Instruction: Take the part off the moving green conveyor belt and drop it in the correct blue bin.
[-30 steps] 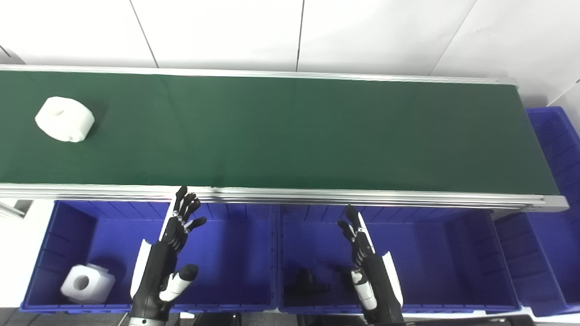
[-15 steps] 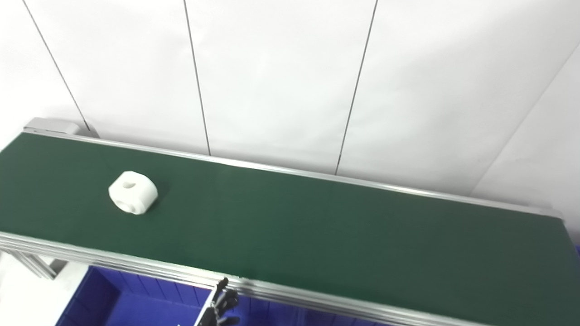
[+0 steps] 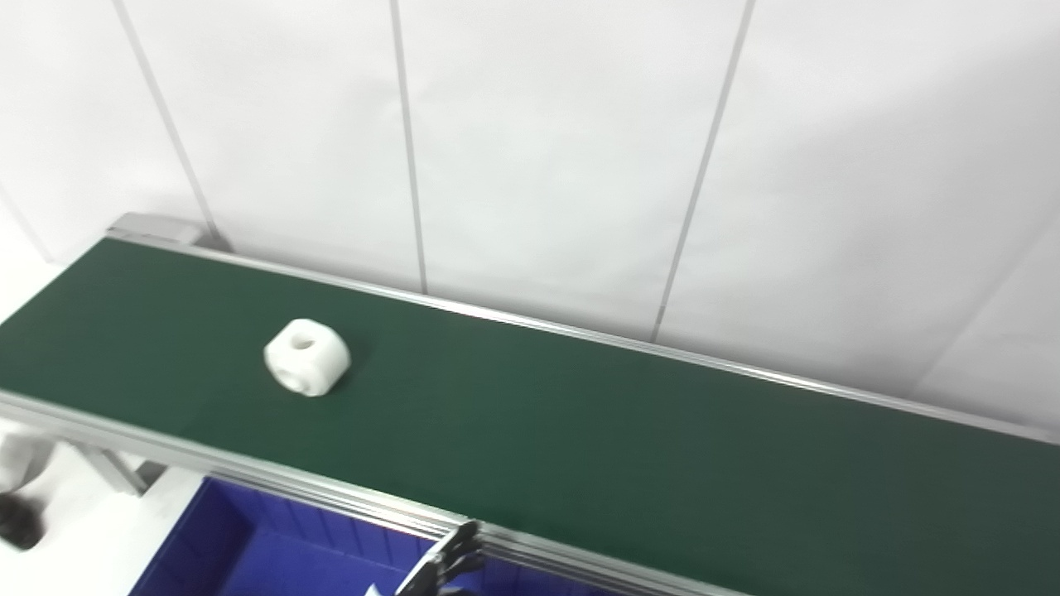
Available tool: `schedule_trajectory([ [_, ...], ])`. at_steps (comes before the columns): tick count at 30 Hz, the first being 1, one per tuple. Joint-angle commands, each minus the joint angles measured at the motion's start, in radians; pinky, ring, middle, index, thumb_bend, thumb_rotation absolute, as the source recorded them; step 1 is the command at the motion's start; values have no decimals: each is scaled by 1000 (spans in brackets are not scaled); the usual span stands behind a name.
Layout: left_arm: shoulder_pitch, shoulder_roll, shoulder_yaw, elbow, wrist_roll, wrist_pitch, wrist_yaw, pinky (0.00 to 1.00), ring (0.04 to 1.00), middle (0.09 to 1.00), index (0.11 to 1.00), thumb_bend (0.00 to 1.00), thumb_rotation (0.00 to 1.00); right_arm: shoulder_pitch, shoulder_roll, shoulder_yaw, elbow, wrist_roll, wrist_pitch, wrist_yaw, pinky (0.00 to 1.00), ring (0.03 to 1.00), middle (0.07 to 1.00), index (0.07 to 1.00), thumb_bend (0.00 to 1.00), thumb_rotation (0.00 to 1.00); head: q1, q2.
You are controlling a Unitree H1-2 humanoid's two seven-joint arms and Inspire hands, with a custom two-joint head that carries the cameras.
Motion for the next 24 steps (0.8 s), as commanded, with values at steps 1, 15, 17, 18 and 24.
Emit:
schedule_trajectory([
  [1,-13,22,-13,-66,33,-40,44,625,829,874,881,973,774,8,10,-6,-33,-4,-56,19,1000,1000,1000,1000,1000,973,1,1],
  [15,-276,145,169,-264,140,-23,13,652,861,909,908,1000,548,-11,33,-37,-13,24,-56,71,1000,1000,1000,1000,944,928,17,1],
  [17,-330,175,199,-272,145,8,-19,732,912,953,941,1000,486,-12,36,-43,-11,27,-56,78,1000,1000,1000,1000,935,920,18,1],
  [18,-355,189,214,-276,161,29,-35,763,928,967,951,1000,484,-12,37,-44,-10,28,-56,82,1000,1000,1000,1000,929,918,19,1],
  [24,-537,278,271,-197,301,53,-94,806,944,984,974,939,460,-17,46,-59,4,35,-56,105,1000,1000,1000,1000,908,888,19,-6],
])
